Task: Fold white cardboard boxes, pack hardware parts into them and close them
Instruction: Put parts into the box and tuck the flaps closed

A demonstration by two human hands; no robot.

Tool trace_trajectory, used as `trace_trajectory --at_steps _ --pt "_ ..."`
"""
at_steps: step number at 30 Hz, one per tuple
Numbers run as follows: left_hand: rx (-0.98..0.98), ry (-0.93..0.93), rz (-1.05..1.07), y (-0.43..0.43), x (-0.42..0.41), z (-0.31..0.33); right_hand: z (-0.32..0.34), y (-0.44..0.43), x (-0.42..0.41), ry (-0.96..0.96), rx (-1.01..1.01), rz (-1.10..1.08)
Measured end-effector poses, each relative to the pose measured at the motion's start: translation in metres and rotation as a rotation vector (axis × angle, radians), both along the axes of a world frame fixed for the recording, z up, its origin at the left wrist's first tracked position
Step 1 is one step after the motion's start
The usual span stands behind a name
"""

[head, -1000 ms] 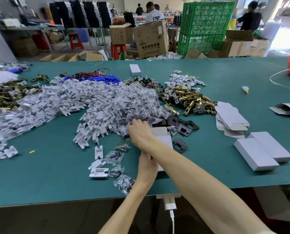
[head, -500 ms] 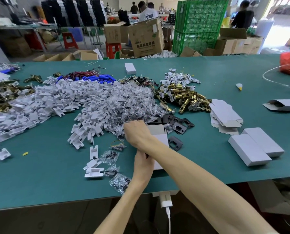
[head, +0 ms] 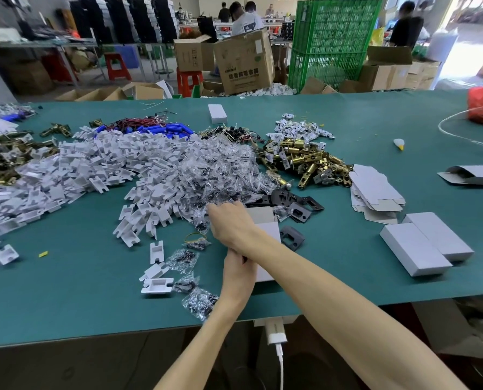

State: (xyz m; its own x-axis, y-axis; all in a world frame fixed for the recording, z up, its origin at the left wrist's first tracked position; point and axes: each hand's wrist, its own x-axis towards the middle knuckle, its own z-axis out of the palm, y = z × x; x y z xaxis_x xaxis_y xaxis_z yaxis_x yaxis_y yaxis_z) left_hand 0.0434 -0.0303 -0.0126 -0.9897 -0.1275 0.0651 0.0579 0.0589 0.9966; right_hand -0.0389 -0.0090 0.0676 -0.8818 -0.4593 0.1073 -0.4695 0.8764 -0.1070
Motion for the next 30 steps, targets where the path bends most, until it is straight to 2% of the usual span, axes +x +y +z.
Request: trace_trajectory --at_steps 10,14,17,20,24,30 --pt "0.026 0.010 -0.011 0.001 0.002 0.005 0.007 0.004 0.005 -0.037 0.031 0.044" --pt "0.092 0.022 -0.058 -0.002 0.003 0.010 0.022 0.017 0.010 0.021 -0.214 0.098" --pt "0.149 0.032 -0.071 -0.003 0.005 0.011 0.045 0.042 0.012 -0.041 -0.426 0.100" --pt "0.179 0.034 -0.093 -0.003 0.007 0.011 0.068 0.076 0.016 -0.098 -0.493 0.095" --pt "0.200 0.027 -0.096 -0.004 0.006 0.010 0.084 0.116 0.027 -0.001 -0.588 0.092" --pt "0.223 0.068 -0.116 -0.005 0.008 0.015 0.079 0.143 0.035 -0.078 -0.337 0.035"
